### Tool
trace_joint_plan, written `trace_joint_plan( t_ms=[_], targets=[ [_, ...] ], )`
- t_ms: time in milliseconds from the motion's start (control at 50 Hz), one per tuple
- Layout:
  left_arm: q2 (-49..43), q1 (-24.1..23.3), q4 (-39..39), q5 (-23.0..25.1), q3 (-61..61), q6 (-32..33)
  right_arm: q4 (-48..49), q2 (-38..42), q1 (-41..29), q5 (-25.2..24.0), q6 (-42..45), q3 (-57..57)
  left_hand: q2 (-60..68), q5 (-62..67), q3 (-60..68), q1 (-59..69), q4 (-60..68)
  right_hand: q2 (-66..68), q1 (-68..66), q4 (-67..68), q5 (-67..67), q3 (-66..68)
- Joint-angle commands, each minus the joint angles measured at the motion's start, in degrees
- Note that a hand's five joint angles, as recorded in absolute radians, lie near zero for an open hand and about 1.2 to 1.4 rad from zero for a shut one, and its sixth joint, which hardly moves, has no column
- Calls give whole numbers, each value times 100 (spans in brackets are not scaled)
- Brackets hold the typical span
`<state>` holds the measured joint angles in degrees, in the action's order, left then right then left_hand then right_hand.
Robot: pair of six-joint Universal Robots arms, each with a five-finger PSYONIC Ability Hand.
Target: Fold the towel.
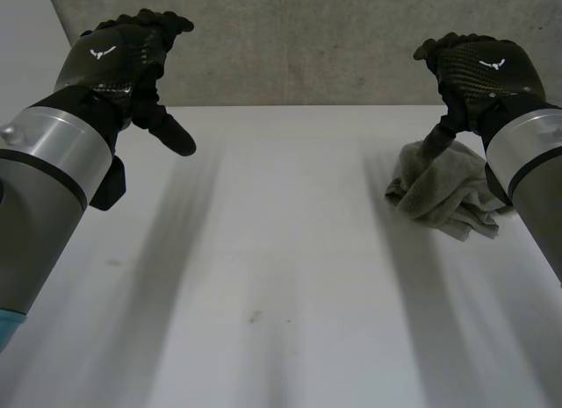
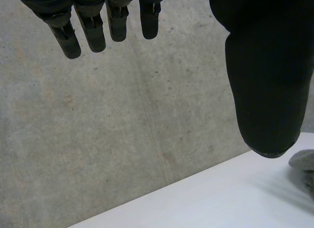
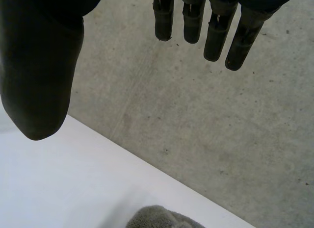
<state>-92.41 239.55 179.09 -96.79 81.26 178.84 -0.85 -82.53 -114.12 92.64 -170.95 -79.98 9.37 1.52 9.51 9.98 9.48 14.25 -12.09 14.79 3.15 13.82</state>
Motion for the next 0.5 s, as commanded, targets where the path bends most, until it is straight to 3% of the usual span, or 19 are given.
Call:
trace_joint_plan(
  t_ms=[20, 60, 100, 200, 400, 500],
  targets=[
    [-268, -40, 241, 3, 127, 72, -90, 604, 39, -184, 911, 289, 63, -152, 49, 2, 52, -425, 209, -479, -315, -382],
    [-471, -40, 372, 3, 162, 72, -161, 791, 74, -334, 1389, 316, 63, -152, 49, 2, 52, -425, 209, -479, -315, -382],
    [-864, -40, 652, 3, 223, 125, -205, 1149, 354, -518, 2395, 308, 63, -152, 49, 2, 52, -425, 209, -479, -315, -382],
    [-1339, -49, 1004, 11, 267, 283, 14, 1738, 654, -633, 3295, 360, 63, -152, 49, 2, 52, -425, 209, -479, -315, -382],
    [-1631, 30, 1102, 11, 706, 248, 1428, 2880, 962, -624, 3603, 535, 63, -152, 49, 2, 52, -386, 171, -440, -277, -343],
    [-1552, 39, 1286, 11, 1111, 248, 2019, 3542, 1111, -598, 4070, 817, 63, -152, 49, 2, 52, 1602, -1817, 1548, 1711, 1645]
  ],
)
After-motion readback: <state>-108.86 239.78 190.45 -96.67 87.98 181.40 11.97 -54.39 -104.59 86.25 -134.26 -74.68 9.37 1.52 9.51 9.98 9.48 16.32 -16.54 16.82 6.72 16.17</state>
